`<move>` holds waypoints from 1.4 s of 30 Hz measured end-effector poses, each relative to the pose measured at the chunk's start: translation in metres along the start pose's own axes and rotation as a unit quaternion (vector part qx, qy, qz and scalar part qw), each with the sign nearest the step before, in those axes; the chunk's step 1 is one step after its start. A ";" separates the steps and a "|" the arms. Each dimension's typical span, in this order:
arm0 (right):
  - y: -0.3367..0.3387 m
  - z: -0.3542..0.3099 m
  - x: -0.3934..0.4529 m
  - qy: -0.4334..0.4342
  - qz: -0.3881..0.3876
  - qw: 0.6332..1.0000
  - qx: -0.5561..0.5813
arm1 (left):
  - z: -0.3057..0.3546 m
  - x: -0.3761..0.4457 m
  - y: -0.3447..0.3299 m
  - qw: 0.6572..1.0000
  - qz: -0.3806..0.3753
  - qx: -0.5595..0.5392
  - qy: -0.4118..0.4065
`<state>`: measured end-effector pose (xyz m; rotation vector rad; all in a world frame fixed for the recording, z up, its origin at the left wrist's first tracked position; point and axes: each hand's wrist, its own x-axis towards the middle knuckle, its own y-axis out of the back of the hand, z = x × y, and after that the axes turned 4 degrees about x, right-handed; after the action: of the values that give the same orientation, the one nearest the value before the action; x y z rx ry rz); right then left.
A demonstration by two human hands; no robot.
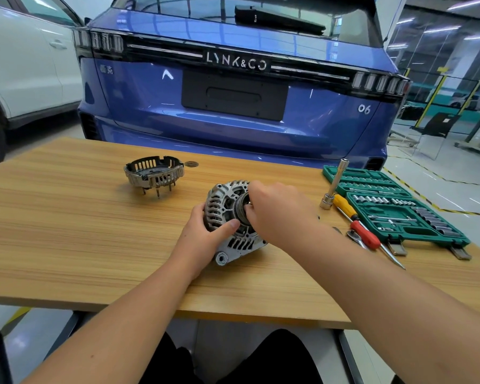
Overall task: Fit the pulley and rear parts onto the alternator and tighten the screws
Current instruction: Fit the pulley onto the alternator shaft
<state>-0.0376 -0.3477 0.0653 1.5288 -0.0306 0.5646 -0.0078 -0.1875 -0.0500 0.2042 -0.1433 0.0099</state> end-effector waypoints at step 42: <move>-0.081 0.237 0.091 -0.436 0.161 0.799 0.380 | -0.005 0.031 -0.010 0.998 -0.037 0.043 -0.035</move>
<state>0.1486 -0.5362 0.0393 2.4994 -0.8864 0.0527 0.0242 -0.1960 -0.0523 0.2963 -0.2054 -0.0651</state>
